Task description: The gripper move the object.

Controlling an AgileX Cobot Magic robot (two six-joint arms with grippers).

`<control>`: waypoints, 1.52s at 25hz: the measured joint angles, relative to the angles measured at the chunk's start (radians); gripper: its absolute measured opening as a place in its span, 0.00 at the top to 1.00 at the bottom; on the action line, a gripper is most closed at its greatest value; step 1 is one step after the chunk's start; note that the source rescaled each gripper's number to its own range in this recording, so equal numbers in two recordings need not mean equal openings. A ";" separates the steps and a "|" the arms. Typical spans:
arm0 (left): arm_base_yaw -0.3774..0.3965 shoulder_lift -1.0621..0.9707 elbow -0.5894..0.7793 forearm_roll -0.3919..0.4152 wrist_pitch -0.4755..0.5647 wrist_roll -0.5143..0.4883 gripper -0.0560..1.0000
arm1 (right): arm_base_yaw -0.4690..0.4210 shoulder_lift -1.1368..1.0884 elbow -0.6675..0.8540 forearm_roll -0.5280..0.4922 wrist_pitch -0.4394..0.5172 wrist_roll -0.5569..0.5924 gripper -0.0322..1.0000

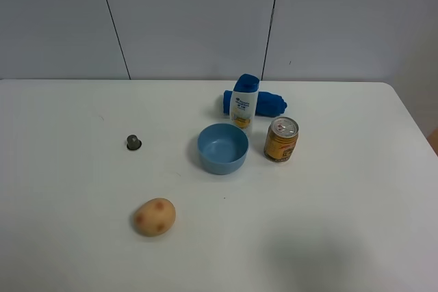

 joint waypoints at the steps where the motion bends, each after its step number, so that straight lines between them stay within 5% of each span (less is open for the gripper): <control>1: 0.000 0.000 0.000 0.000 0.000 0.000 0.00 | 0.003 0.000 0.000 -0.016 -0.002 0.022 0.00; 38: 0.000 0.000 0.000 0.000 0.000 0.000 0.00 | 0.023 0.000 0.000 -0.059 -0.003 0.066 0.00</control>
